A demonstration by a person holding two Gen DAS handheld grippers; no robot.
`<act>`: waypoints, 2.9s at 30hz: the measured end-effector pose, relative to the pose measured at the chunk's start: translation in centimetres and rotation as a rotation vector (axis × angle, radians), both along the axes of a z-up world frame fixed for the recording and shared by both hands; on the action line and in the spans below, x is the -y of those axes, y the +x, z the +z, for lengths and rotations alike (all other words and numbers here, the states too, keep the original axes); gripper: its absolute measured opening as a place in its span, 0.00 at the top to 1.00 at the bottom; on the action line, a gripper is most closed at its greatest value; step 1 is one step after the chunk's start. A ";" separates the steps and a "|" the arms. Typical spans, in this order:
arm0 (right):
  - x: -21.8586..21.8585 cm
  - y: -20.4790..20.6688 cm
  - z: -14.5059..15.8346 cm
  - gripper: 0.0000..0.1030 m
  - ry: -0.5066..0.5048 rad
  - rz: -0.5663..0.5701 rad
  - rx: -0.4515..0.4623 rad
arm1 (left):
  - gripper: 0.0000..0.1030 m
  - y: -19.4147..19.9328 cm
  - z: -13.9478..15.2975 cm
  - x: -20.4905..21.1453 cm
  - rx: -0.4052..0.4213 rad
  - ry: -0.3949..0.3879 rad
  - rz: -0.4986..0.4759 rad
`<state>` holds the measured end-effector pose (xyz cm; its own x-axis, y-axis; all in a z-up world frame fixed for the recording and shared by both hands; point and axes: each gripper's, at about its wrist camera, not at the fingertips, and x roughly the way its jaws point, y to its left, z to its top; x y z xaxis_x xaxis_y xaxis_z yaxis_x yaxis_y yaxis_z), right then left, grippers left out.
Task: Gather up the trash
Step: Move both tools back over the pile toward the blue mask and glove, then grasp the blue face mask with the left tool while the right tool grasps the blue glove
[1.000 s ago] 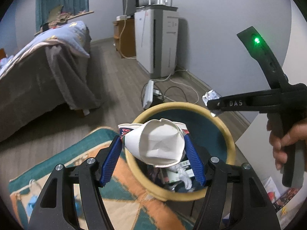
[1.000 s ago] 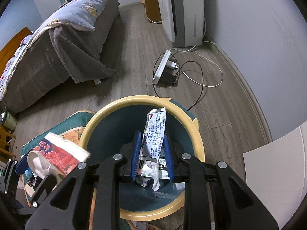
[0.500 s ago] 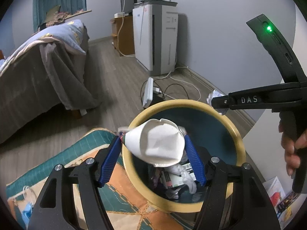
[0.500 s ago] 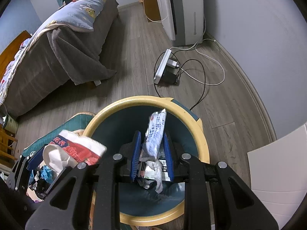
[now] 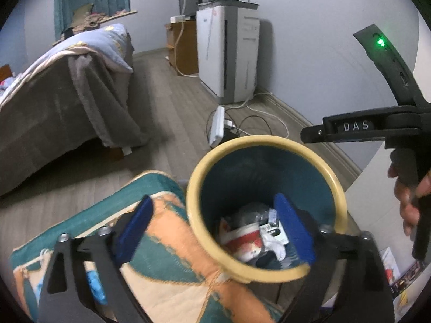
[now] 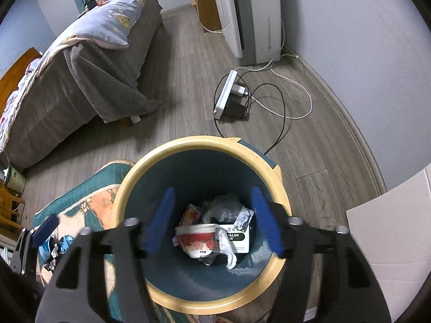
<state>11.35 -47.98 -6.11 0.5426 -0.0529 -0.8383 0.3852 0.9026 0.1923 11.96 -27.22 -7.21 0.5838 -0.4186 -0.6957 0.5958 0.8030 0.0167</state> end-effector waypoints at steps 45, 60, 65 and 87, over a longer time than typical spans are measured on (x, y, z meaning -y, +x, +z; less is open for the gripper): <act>-32.5 7.5 -3.9 0.06 -0.157 0.498 -0.108 | 0.06 -0.3 -0.1 -32.9 -0.157 0.023 0.575; -32.3 8.4 -7.7 0.40 -0.063 0.549 -0.235 | 0.06 2.3 -3.3 -29.6 -0.243 0.046 0.512; -32.8 8.3 -9.2 0.49 -0.018 0.592 -0.307 | 0.08 3.1 -4.2 -28.8 -0.272 0.030 0.488; -32.9 8.6 -7.3 0.88 0.024 0.628 -0.264 | 0.72 3.6 -4.6 -26.7 -0.277 0.048 0.423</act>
